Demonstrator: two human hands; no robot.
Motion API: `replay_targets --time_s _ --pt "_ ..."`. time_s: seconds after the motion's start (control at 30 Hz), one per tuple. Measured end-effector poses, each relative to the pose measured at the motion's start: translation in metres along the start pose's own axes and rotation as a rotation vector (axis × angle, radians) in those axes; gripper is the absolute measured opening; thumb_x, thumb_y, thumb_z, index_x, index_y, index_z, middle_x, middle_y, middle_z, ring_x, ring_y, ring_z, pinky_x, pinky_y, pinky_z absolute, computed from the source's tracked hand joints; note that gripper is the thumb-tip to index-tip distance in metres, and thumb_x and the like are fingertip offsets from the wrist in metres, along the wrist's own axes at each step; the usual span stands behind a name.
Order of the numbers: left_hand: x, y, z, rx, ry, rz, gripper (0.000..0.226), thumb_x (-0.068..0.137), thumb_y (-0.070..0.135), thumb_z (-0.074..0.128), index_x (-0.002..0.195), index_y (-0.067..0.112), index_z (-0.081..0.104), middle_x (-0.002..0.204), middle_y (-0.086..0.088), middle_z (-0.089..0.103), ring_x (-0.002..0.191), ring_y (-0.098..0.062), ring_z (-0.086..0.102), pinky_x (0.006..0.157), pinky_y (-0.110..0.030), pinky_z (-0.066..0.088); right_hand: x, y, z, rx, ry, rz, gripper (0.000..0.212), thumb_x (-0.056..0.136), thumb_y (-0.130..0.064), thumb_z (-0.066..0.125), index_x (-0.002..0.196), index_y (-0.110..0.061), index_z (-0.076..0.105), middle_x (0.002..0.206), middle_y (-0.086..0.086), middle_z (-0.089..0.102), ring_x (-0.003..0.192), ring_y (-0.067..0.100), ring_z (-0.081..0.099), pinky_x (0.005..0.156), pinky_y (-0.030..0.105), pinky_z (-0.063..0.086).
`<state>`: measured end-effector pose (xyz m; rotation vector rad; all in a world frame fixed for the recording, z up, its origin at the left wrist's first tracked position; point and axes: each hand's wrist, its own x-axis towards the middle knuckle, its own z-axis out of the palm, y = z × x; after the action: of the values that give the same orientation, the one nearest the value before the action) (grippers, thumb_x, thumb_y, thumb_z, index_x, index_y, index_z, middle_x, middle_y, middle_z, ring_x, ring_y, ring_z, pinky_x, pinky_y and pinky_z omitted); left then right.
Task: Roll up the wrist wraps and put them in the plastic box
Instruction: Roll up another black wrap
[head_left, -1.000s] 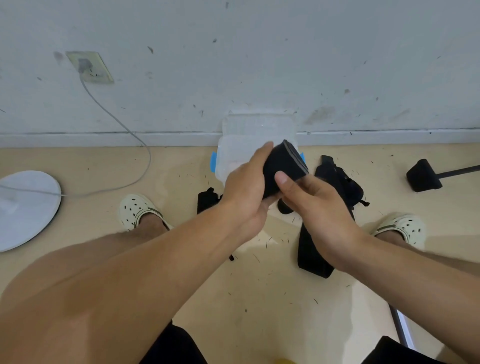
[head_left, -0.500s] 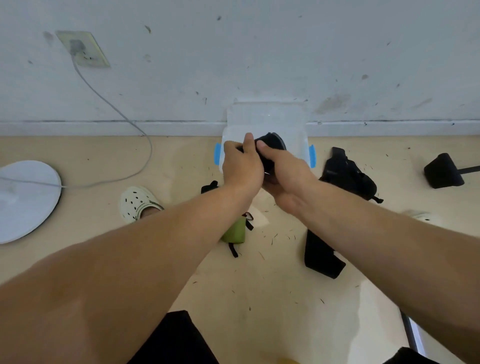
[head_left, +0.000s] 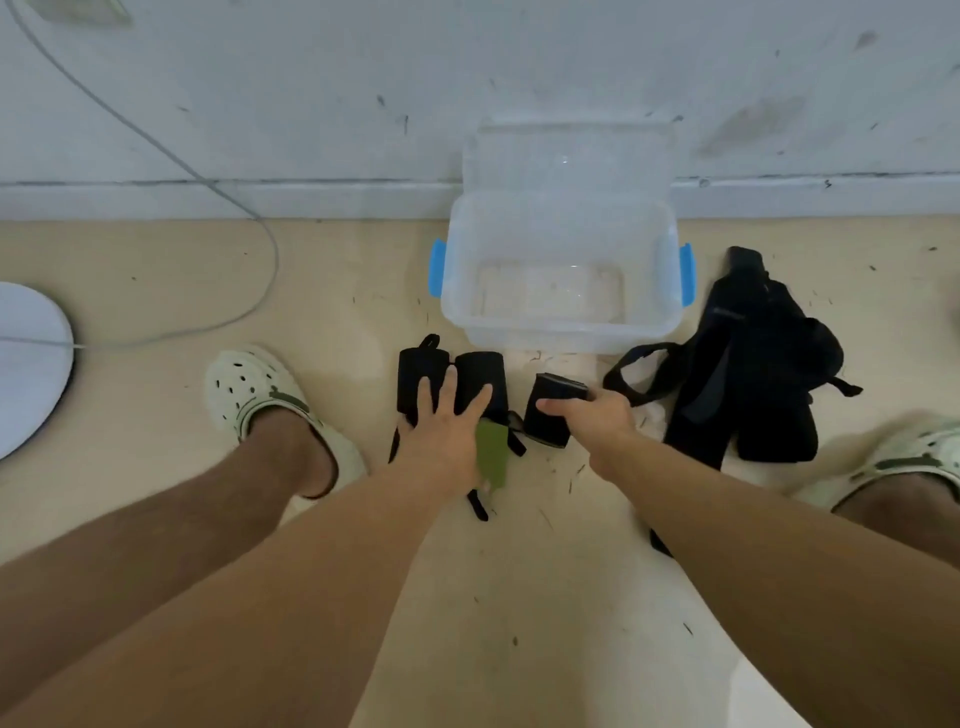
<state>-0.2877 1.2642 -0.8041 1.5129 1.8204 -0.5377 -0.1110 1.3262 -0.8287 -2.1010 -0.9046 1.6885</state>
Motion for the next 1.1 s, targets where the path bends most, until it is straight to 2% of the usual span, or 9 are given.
replay_targets --time_s 0.07,0.17,0.3,0.57,0.7,0.83,0.93,1.0,1.1 --pt "0.013 -0.004 0.006 0.031 -0.055 -0.025 0.128 0.083 0.044 0.085 0.163 0.041 -0.014 0.168 -0.002 -0.034 0.156 -0.040 -0.025 0.125 -0.067 0.015 0.015 0.003 0.006 -0.035 0.004 0.016 0.055 0.078 -0.023 0.090 0.126 -0.008 0.067 0.113 0.008 0.070 0.105 0.026 0.064 0.081 0.033 0.051" --pt "0.027 -0.008 0.014 0.029 -0.025 -0.042 0.123 0.085 0.042 0.084 0.165 0.037 -0.009 0.171 0.001 -0.027 0.155 -0.041 -0.027 0.124 -0.067 0.019 0.032 0.007 0.011 -0.048 0.023 -0.006 0.058 0.079 -0.025 0.090 0.129 -0.008 0.066 0.116 0.009 0.071 0.112 0.029 0.067 0.085 0.034 0.054" --pt "0.033 -0.006 0.025 -0.016 0.024 -0.015 0.120 0.085 0.041 0.083 0.167 0.032 -0.004 0.174 0.005 -0.015 0.155 -0.039 -0.029 0.125 -0.065 0.020 0.039 0.004 0.015 -0.015 0.141 -0.016 0.073 0.085 -0.028 0.086 0.147 -0.011 0.050 0.142 0.012 0.059 0.129 0.031 0.058 0.099 0.038 0.051" --pt "0.037 -0.006 0.028 -0.089 0.035 0.000 0.111 0.089 0.022 0.081 0.167 0.030 0.001 0.175 0.006 -0.012 0.156 -0.032 -0.029 0.124 -0.067 0.018 0.041 0.004 0.039 -0.034 0.187 -0.065 0.050 0.088 -0.029 0.083 0.129 -0.014 0.058 0.127 0.007 0.066 0.099 0.019 0.058 0.093 0.037 0.055" --pt "0.038 -0.007 0.032 -0.117 0.062 -0.010 0.114 0.087 0.020 0.083 0.167 0.029 0.003 0.175 0.005 -0.011 0.156 -0.032 -0.030 0.123 -0.068 0.017 0.041 0.005 0.044 -0.061 0.146 -0.120 0.045 0.091 -0.030 0.079 0.127 -0.014 0.058 0.125 0.006 0.068 0.098 0.018 0.061 0.087 0.033 0.054" --pt "0.038 -0.004 0.032 -0.148 0.075 -0.027 0.114 0.084 0.013 0.083 0.167 0.028 0.005 0.175 0.004 -0.011 0.156 -0.031 -0.030 0.123 -0.070 0.015 0.043 0.007 0.037 -0.100 0.107 -0.129 0.054 0.088 -0.037 0.081 0.130 -0.014 0.058 0.126 0.005 0.067 0.104 0.020 0.062 0.087 0.033 0.053" --pt "0.037 0.002 0.028 -0.158 0.066 -0.053 0.117 0.082 0.023 0.087 0.166 0.027 0.006 0.175 0.002 -0.011 0.156 -0.031 -0.029 0.123 -0.071 0.012 0.042 0.008 0.035 -0.099 0.101 -0.128 0.056 0.089 -0.039 0.080 0.134 -0.013 0.059 0.128 0.004 0.066 0.104 0.018 0.059 0.086 0.031 0.050" --pt "0.035 0.009 0.027 -0.158 0.103 -0.081 0.115 0.084 0.030 0.086 0.166 0.025 0.006 0.174 -0.001 -0.012 0.156 -0.031 -0.028 0.123 -0.071 0.008 0.040 0.009 0.033 -0.103 0.106 -0.131 0.056 0.091 -0.040 0.077 0.136 -0.013 0.059 0.132 0.004 0.065 0.112 0.021 0.061 0.092 0.033 0.050" --pt "0.033 0.024 0.025 -0.160 0.165 -0.065 0.104 0.090 0.026 0.079 0.166 0.024 0.008 0.174 -0.003 -0.011 0.157 -0.031 -0.026 0.126 -0.068 0.002 0.034 0.007 0.022 -0.147 0.152 -0.193 0.045 0.095 -0.040 0.073 0.131 -0.015 0.062 0.127 0.001 0.066 0.115 0.021 0.063 0.091 0.031 0.049"
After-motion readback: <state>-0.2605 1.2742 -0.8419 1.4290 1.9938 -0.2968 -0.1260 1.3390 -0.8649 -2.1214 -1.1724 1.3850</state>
